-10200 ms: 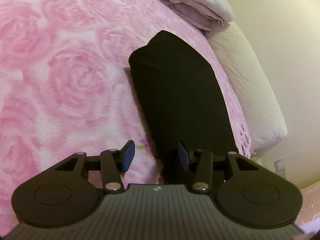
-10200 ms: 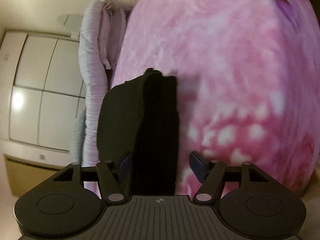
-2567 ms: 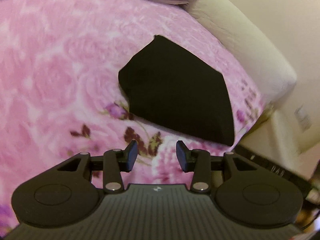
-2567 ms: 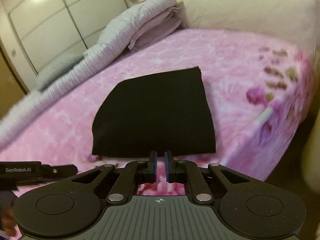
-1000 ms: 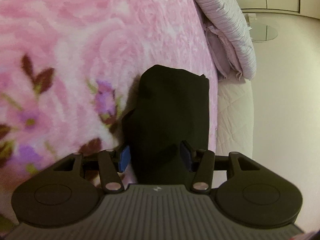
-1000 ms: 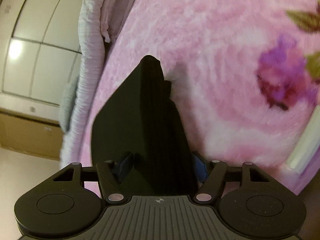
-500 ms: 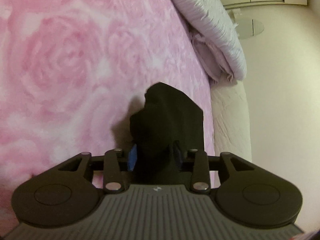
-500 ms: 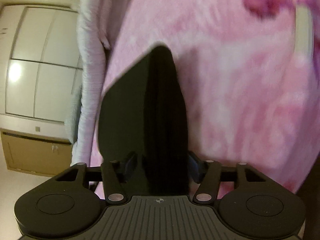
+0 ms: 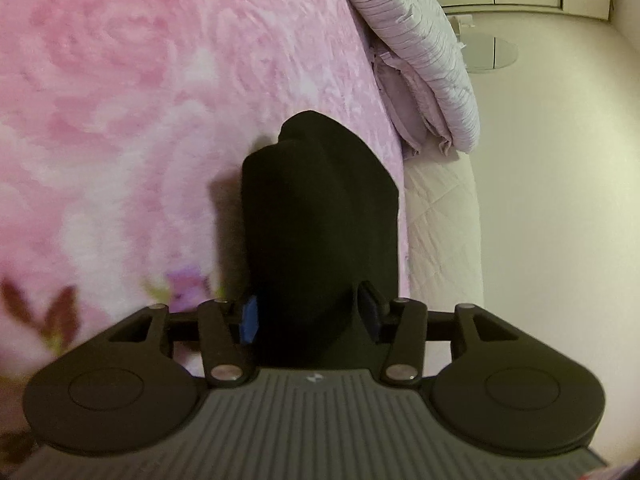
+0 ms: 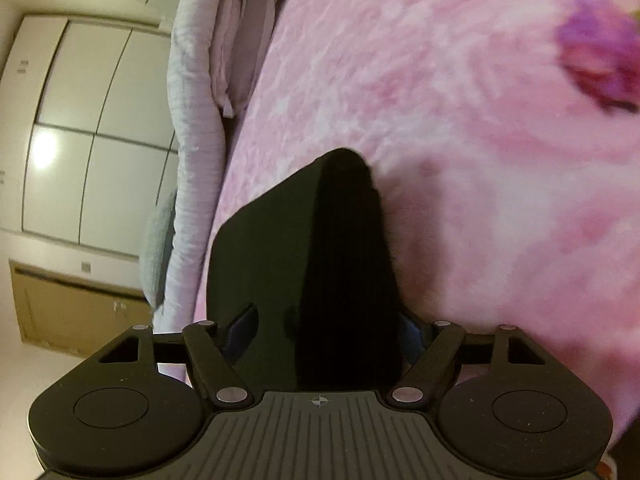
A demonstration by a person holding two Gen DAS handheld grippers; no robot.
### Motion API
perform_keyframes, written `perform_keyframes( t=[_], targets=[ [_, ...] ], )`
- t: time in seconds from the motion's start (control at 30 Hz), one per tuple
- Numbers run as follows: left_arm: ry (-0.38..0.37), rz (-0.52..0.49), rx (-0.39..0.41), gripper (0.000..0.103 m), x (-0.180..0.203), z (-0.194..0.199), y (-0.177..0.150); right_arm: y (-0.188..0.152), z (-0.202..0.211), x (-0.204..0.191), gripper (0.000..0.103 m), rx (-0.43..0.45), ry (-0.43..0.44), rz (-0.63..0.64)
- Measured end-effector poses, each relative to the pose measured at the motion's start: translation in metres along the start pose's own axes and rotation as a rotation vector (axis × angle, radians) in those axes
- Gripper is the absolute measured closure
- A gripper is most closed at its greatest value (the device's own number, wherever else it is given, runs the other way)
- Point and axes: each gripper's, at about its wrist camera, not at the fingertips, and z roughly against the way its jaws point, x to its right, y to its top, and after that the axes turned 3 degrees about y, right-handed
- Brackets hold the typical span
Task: Fold clothes
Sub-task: 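Grasp the folded black trousers with the left gripper while the right gripper grasps them too, then lift the folded trousers with both grippers and carry them toward the clothes stack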
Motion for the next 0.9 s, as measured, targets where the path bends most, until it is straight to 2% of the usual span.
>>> perform_keyframes(
  t=[0.07,0.13,0.2,0.27,0.37,0.53,0.7,0.9],
  targets=[
    [0.003,-0.03,-0.012,0.058,0.006,-0.008,0.004,0.001,-0.011,-0.002,0.033,-0.018,0.012,0.005],
    [-0.001,-0.062,-0.013,0.062,0.008,-0.013,0.007,0.002,-0.024,-0.001,0.06,-0.028,0.015,-0.001],
    [0.006,-0.086,-0.025,0.068,0.008,-0.017,0.013,0.002,-0.032,0.007,0.07,-0.015,0.035,-0.033],
    [-0.01,-0.093,-0.048,0.074,0.008,-0.02,0.02,0.0,-0.03,0.013,0.074,0.006,0.06,-0.059],
    [-0.054,-0.128,-0.084,0.082,0.008,-0.021,0.033,-0.009,-0.031,0.007,0.077,0.045,0.045,-0.038],
    [-0.087,-0.141,-0.125,0.086,0.011,-0.004,0.067,-0.032,-0.035,-0.02,0.082,0.087,0.038,-0.037],
    [-0.051,-0.143,-0.07,0.086,0.042,0.066,0.096,-0.058,-0.048,-0.078,0.082,0.038,0.045,-0.056],
    [0.021,-0.087,0.099,0.086,0.101,0.204,0.102,-0.083,-0.064,-0.182,0.082,-0.153,0.078,-0.064]
  ],
)
